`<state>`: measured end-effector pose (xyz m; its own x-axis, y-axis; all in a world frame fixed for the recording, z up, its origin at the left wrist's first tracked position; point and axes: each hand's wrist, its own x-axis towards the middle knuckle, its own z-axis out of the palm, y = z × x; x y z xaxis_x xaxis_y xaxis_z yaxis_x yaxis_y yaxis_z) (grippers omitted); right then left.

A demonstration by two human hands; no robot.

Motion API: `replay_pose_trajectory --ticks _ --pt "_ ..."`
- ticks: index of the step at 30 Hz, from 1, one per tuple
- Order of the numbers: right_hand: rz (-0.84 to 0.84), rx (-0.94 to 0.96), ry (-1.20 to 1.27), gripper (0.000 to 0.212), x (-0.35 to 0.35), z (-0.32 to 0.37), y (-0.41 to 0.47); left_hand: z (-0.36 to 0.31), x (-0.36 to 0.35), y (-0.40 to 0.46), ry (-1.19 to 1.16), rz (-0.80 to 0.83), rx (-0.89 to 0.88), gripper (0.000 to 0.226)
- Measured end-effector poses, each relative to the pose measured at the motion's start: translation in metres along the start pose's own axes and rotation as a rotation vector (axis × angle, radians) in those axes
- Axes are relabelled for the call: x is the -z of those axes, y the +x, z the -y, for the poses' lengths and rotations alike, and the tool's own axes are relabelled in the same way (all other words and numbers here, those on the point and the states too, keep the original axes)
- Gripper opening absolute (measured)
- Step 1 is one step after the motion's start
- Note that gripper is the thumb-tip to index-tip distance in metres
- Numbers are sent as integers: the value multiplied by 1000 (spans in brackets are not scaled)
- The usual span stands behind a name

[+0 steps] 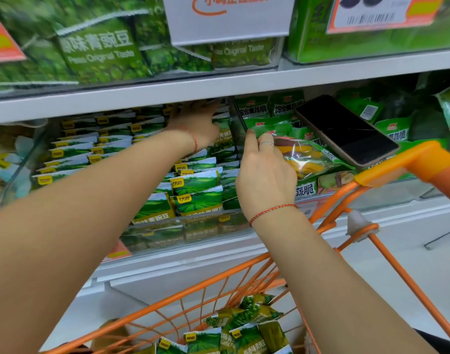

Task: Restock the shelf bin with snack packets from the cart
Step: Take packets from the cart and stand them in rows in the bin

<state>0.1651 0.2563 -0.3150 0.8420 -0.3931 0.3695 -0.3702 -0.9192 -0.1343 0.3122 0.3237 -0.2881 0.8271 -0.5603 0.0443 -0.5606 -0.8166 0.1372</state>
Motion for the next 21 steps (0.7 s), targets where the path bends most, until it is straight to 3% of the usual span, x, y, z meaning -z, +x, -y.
replay_pose_trajectory --ticks 6,11,13,14,16,18,19,21 --pt "183 18 -45 64 27 7 -14 -2 15 -108 -206 -172 -183 41" --pt "11 127 -38 36 57 14 -51 6 40 -226 -447 -255 -335 31" --pt "-44 187 -37 29 71 18 -74 -4 48 -269 -469 -93 -380 29" --pt "-54 212 -51 28 78 18 -85 9 14 -283 -424 60 -362 28" --pt "31 234 -97 40 87 18 -106 30 -26 -304 -172 395 -161 36" --pt "158 207 -70 47 90 15 -122 44 -50 -321 47 659 79 69" --pt "233 197 -63 47 90 13 -130 30 -41 -328 76 838 117 64" --pt "461 236 -116 44 84 7 -149 -2 -38 -331 57 944 102 42"
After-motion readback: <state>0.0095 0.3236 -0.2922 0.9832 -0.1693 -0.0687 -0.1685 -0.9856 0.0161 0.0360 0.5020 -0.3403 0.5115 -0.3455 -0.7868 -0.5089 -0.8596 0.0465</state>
